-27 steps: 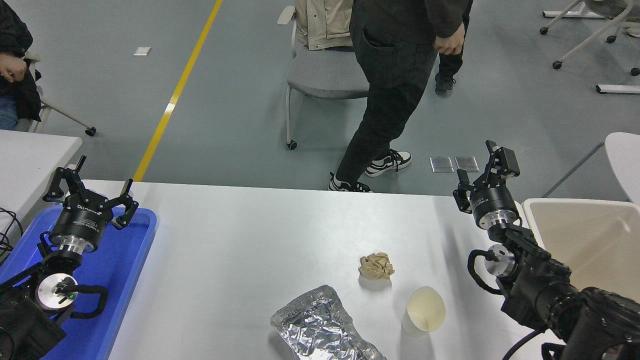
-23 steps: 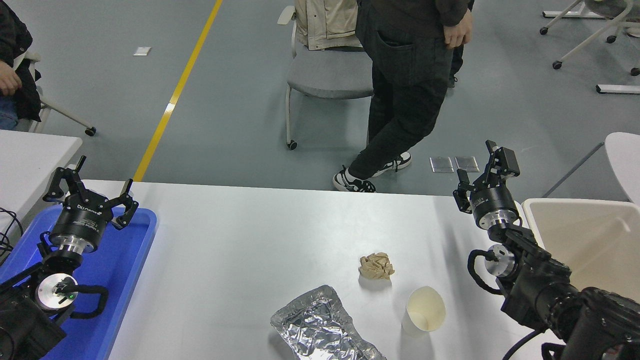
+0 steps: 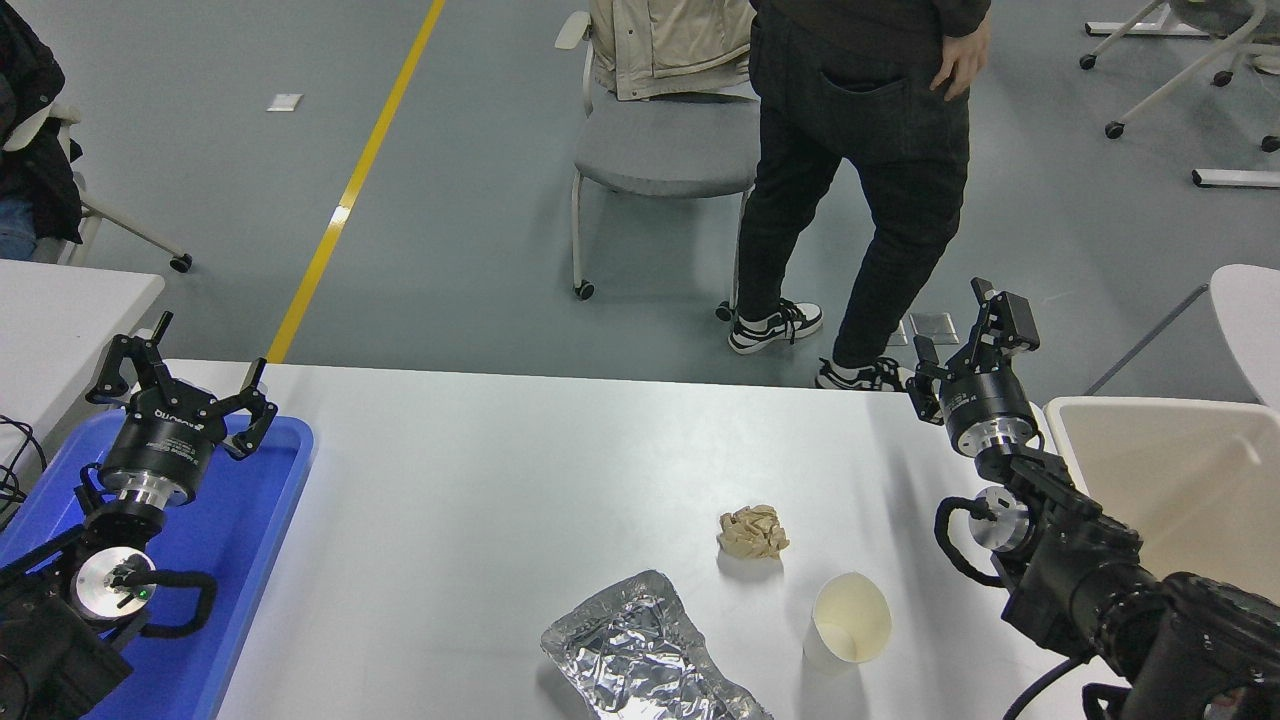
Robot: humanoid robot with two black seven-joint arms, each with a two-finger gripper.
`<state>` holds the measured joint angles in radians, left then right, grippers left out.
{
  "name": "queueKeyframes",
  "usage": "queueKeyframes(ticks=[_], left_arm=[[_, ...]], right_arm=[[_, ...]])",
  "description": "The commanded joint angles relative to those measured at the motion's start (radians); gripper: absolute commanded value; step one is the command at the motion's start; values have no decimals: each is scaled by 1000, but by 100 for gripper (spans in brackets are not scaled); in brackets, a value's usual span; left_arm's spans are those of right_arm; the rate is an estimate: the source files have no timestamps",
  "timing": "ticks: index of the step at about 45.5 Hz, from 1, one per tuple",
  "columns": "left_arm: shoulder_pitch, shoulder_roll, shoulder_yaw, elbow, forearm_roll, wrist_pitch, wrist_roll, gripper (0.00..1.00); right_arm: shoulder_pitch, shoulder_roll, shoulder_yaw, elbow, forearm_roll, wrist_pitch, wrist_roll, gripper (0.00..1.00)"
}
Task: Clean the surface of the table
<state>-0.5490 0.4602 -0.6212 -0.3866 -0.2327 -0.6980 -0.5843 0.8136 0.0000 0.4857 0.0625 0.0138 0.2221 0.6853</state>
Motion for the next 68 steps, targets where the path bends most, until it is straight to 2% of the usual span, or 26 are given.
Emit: queueKeyframes(ticks=[1,21,27,48,55,58,68], left_arm=[[0,0,0,0,0,0,0,100],[0,0,0,0,-1,0,0,100],[0,0,0,0,-1,0,0,100],[0,0,0,0,-1,0,0,100],[0,0,0,0,1,0,0,100],[0,0,0,0,1,0,0,100],[0,0,0,0,-1,0,0,100]], right_arm=[[1,0,11,-1,3,-4,-3,100],[6,0,13,3,3,-44,0,100],[10,0,11,5,3,-90,-6,100],[15,0,-15,51,-17,-81,-89,100],[-4,0,-53,195,-18,-84,-118,100],[-20,-50,-56,304,-17,-110,-119,100],[-37,-190,-145,563,-28,-297,-128,100]])
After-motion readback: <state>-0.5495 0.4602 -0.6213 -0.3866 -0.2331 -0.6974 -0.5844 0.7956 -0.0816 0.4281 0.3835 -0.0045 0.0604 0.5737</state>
